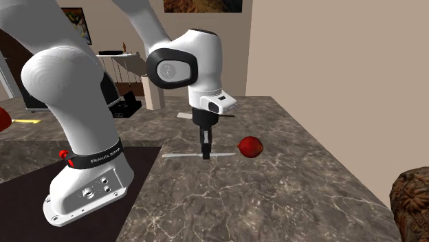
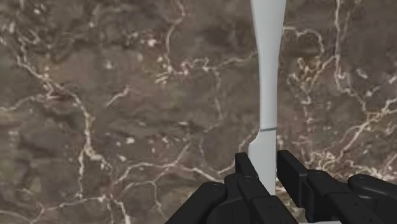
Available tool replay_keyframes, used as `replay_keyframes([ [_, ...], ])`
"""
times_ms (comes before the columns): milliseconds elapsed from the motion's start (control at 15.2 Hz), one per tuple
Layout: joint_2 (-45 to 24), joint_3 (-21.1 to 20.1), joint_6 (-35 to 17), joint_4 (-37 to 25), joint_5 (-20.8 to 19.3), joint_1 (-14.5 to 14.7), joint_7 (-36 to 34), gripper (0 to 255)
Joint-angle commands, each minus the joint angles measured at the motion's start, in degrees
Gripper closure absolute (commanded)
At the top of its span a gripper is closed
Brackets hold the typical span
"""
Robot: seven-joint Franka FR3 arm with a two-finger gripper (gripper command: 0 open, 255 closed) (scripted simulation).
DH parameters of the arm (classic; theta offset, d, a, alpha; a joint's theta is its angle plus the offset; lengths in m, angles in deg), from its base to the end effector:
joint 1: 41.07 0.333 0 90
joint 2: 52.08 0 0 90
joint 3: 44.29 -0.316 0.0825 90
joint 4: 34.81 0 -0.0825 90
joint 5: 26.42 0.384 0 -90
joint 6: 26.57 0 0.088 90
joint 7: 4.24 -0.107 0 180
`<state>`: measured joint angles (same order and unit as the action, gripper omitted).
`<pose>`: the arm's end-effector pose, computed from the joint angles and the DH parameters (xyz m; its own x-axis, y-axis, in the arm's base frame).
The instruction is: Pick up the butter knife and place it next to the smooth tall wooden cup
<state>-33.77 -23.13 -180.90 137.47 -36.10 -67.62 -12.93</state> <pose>0.2231 -0.2131 0.2384 0.6868 -0.7268 -0.0083 -0.7265 -0.6860 -0.0407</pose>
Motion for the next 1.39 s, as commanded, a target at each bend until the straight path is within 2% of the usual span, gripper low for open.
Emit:
replay_keyframes([
  [0, 2.6, -0.6, 2.9, -0.2, -0.6, -0.7, -0.6, 255],
  [660, 13.9, -2.9, 16.1, -2.3, -1.3, -2.3, -1.8, 255],
  [1320, 21.7, -4.7, 27.8, -6.1, -0.5, -2.5, -2.3, 255],
])
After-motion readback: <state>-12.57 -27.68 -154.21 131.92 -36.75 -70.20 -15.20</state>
